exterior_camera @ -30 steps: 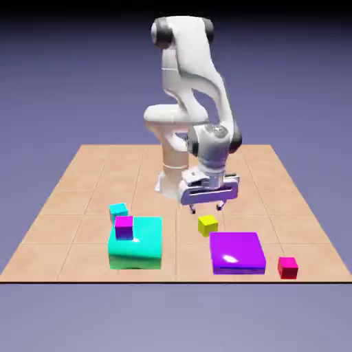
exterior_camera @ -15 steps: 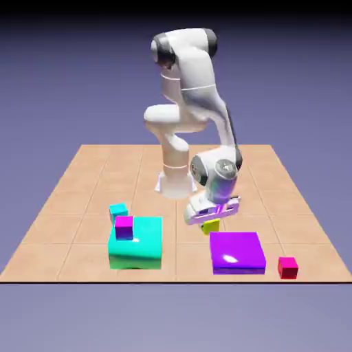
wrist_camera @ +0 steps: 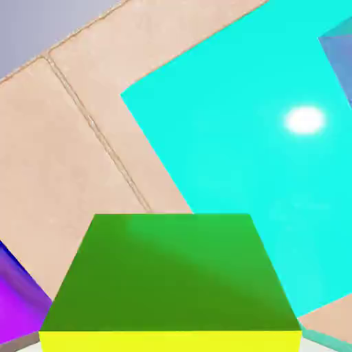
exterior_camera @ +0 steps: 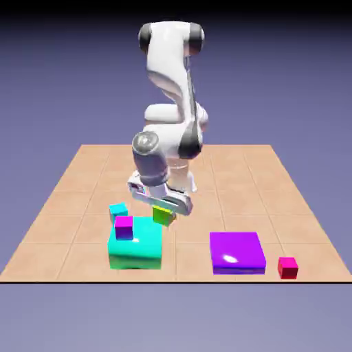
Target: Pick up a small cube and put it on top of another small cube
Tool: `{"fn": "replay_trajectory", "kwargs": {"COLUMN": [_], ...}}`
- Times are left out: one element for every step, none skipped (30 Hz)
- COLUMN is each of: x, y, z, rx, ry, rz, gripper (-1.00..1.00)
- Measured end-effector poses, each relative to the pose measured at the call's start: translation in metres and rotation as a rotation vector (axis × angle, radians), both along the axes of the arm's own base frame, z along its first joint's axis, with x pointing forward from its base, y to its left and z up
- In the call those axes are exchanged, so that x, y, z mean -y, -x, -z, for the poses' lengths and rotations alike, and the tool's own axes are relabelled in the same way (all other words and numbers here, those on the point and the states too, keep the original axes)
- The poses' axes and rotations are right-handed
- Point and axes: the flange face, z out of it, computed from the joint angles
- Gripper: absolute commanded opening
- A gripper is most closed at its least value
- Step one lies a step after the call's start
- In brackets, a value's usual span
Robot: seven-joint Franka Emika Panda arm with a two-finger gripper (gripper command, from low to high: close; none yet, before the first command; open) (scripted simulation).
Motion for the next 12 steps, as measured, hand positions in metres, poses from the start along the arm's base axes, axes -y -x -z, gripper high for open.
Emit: {"fn": "replay_trajectory", "kwargs": {"x": [0.026,0.052,0.078,0.082,0.080,0.076,0.073,0.069,0.065,0.066,0.066,0.070], "y": [-0.001,0.000,0.002,0.001,0.000,0.001,0.003,0.005,0.008,0.008,0.008,0.005], "z": [-0.012,-0.024,-0.037,-0.042,-0.042,-0.025,-0.008,0.009,0.025,0.025,0.025,0.008], "rx": [0.001,0.002,0.003,0.003,0.003,0.004,0.004,0.004,0.003,0.002,0.002,0.002], "ry": [-0.005,-0.010,-0.016,-0.019,-0.019,-0.020,-0.020,-0.020,-0.019,-0.017,-0.017,-0.018], "rz": [0.092,0.184,0.274,0.298,0.294,0.293,0.293,0.294,0.295,0.294,0.294,0.294], "gripper": [-1.00,-1.00,-1.00,-1.00,-1.00,-1.00,-1.00,-1.00,1.00,1.00,1.00,1.00]}}
